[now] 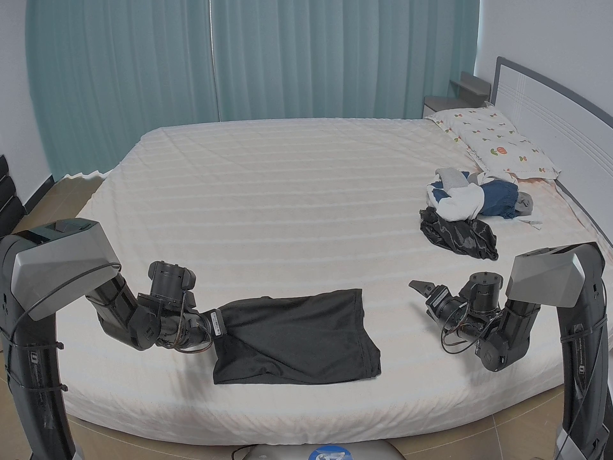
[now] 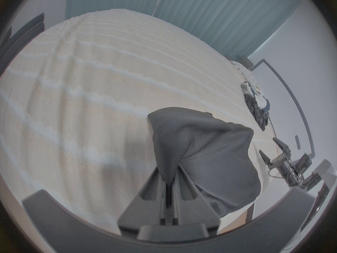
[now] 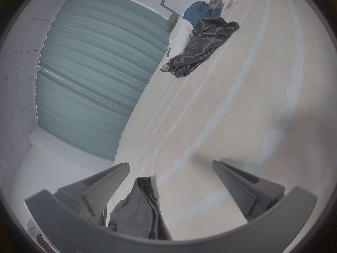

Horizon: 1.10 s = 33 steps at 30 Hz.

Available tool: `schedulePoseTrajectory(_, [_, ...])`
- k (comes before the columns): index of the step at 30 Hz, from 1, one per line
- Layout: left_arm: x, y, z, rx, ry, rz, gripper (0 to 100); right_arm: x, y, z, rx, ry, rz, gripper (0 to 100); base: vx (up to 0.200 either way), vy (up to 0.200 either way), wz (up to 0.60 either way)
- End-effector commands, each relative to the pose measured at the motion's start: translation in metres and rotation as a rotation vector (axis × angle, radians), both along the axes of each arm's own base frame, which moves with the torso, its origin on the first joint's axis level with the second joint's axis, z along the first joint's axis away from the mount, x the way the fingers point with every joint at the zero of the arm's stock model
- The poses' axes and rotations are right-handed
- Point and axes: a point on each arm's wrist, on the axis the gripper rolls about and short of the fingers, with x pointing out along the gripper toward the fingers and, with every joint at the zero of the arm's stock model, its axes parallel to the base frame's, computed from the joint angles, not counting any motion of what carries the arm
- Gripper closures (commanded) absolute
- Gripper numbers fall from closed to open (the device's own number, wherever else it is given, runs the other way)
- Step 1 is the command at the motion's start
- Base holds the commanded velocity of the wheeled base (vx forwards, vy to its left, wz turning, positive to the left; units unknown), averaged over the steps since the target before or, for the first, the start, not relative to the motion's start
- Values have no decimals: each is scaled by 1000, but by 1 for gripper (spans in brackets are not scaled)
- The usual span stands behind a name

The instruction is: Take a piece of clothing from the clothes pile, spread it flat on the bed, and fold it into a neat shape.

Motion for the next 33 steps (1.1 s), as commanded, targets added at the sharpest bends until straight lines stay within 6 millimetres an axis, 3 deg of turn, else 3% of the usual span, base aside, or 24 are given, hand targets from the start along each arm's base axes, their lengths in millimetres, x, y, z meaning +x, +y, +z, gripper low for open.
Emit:
schedulePoseTrajectory(1, [5, 2, -1, -15, 0, 26, 100, 0, 0, 0, -1, 1, -1, 0, 0, 200, 0])
schedulePoseTrajectory(26, [4, 2, -3, -8, 33, 30, 100, -1, 1, -2, -3, 5, 2, 0, 0, 200, 0])
schedulePoseTrajectory(33, [4, 2, 2, -29, 28, 32, 100, -1, 1, -3, -4, 6, 2, 0, 0, 0, 0])
